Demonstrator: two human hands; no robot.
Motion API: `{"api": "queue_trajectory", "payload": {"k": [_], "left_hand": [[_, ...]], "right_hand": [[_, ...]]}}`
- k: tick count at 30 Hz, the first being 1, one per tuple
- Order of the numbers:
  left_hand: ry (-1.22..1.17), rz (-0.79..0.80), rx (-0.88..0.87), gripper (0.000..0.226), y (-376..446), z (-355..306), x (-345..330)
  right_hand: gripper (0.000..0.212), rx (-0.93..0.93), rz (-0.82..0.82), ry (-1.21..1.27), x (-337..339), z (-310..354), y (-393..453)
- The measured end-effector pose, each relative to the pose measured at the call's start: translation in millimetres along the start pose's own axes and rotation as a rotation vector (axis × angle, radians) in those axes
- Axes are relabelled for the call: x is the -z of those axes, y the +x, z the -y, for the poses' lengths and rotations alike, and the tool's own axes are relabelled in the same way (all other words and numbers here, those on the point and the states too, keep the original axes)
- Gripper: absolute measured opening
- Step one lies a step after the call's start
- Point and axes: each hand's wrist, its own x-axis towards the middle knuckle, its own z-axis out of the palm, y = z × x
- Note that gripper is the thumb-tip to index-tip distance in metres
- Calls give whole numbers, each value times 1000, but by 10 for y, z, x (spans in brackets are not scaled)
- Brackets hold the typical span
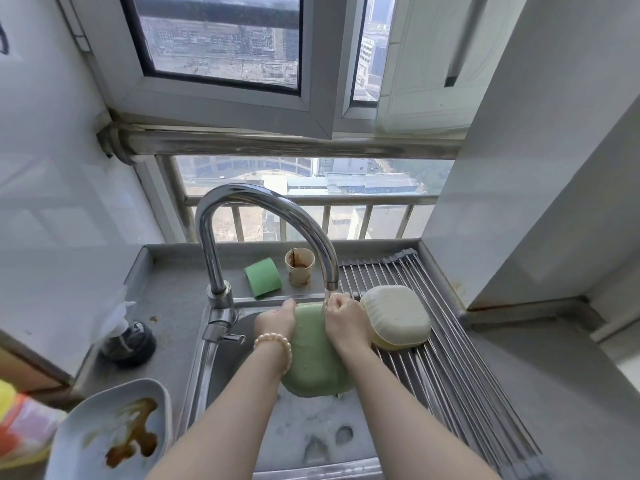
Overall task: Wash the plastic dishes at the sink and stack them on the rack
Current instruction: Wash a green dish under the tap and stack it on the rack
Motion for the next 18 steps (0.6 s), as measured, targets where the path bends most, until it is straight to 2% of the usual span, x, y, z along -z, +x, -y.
{"api": "queue_trajectory", "payload": {"k": [3, 5, 7, 10, 12, 14, 18], "left_hand": [[-208, -17, 191, 50, 85, 66, -16], [-299, -7, 272, 41, 119, 84, 17], [-315, 3, 299, 37, 110, 102, 31], [-317, -34, 282, 38, 60, 169, -37], [-219, -87, 141, 47, -5, 201, -122], [-19, -133, -93, 54, -103, 194, -200], [521, -107, -537, 73, -231, 212, -253]], "right_hand": [[62, 32, -36, -213, -11, -43, -203], [71, 38, -54, -182, 15, -126, -301], [61, 30, -56, -75, 62, -211, -268], [35, -10, -89, 105, 182, -181, -92], [39, -51, -110, 188, 267, -103, -2], [35, -100, -97, 212, 280, -88, 86], [26, -204, -77, 320, 228, -177, 194]]}}
